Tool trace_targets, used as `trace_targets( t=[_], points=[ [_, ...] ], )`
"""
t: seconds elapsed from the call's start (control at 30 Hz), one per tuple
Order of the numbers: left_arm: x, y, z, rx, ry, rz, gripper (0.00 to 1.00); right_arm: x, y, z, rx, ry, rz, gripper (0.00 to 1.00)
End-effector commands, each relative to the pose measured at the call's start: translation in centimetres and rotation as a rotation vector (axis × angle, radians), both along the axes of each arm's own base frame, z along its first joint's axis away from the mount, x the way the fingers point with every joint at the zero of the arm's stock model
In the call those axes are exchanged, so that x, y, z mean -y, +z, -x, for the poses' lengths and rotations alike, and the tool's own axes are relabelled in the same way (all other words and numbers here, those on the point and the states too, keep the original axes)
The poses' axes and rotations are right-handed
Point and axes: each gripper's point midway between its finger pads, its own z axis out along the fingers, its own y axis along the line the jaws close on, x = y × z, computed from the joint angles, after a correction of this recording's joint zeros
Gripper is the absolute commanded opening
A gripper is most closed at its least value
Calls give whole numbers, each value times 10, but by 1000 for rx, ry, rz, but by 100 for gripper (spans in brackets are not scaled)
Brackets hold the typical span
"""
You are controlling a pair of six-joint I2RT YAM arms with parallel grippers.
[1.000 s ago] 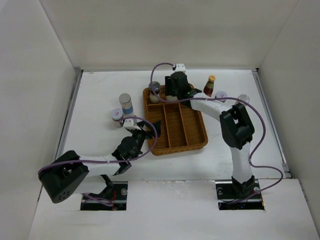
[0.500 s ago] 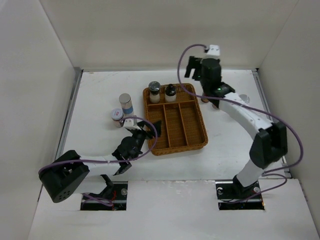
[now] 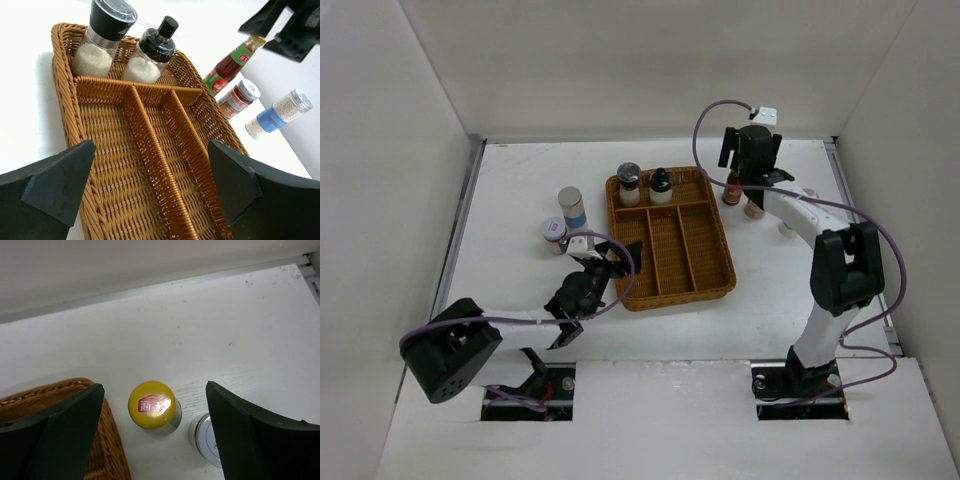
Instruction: Organize the condiment bottles
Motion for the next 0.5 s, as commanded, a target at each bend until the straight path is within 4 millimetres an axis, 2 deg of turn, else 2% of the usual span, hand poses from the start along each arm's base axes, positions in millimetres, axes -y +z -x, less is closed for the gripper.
trace_targets(
  t=[0.0,0.07,0.13,0.23,0.27,0.33,0.47],
  points=[
    [5,19,-2,44,-16,64,100,-8,17,-8,58,34,-21,87],
    [5,18,-3,41,-15,63,100,-5,8,-12,47,24,-24,76],
    [5,19,-3,42,-17,65,100,-4,1,-17,39,17,-23,60],
    [5,19,-3,40,-17,66,100,-3,5,-20,62,10,-17,37],
    [6,18,-3,39,-17,66,100,-3,13,-19,86,5,-21,32],
    [6,18,-3,39,-17,66,100,0,34,-16,139,-9,-28,29],
    [7,17,-3,36,-18,65,100,12,110,4,309,-41,-39,28]
  ],
)
